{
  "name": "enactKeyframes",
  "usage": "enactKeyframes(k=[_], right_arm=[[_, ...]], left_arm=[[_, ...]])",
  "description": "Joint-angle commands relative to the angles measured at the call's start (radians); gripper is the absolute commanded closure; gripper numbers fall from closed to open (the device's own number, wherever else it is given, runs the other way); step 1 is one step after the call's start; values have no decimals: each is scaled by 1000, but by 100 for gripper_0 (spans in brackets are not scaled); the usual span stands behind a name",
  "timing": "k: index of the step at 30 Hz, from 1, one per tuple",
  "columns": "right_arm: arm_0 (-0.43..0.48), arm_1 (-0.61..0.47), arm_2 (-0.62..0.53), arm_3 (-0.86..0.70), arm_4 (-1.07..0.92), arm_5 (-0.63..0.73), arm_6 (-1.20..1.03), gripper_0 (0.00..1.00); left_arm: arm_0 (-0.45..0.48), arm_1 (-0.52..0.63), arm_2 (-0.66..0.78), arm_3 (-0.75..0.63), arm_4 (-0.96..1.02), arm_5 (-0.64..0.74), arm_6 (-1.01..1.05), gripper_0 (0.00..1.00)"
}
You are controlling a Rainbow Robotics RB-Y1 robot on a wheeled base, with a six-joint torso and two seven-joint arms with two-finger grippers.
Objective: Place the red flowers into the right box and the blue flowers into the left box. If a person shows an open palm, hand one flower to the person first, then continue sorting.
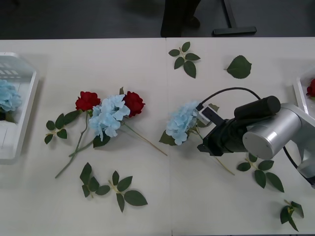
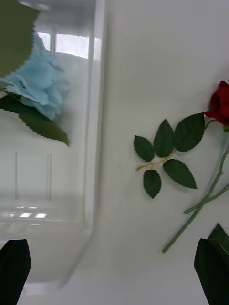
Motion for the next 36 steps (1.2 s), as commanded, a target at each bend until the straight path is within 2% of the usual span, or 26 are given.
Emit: enactKeyframes(k=[1,7,10,14,15,18,30,36], right_arm=[[-28,62,4,41,46,5,-28,13],[-45,98,6,83,83,5,-30,14],[-48,107,6,92,96,5,-33,31],[-49,124,6,100,121,5,-41,65],[-49,127,4,98,129,4,-42,79],[-49,131,4,98,141,1,-51,100],[-65,110,17,95,127,-50,-88,100],[-91,73,-124,34,-33,-55,-65,100]], left_arm=[[-129,-67,-101,-24,-88,-3,-46,0],[-219,-155,-239,-13,-210,-1,-33,0],[-250,-201,-305,-5,-285,-1,-29,0],[-320,-250,-417,52,-360,-1,-27,0],[-343,-257,-446,70,-364,-3,-30,0],[-385,-274,-503,108,-369,-1,-35,0],[-435,-342,-651,200,-456,-15,-59,0],[-484,-383,-690,294,-483,-34,-76,0]])
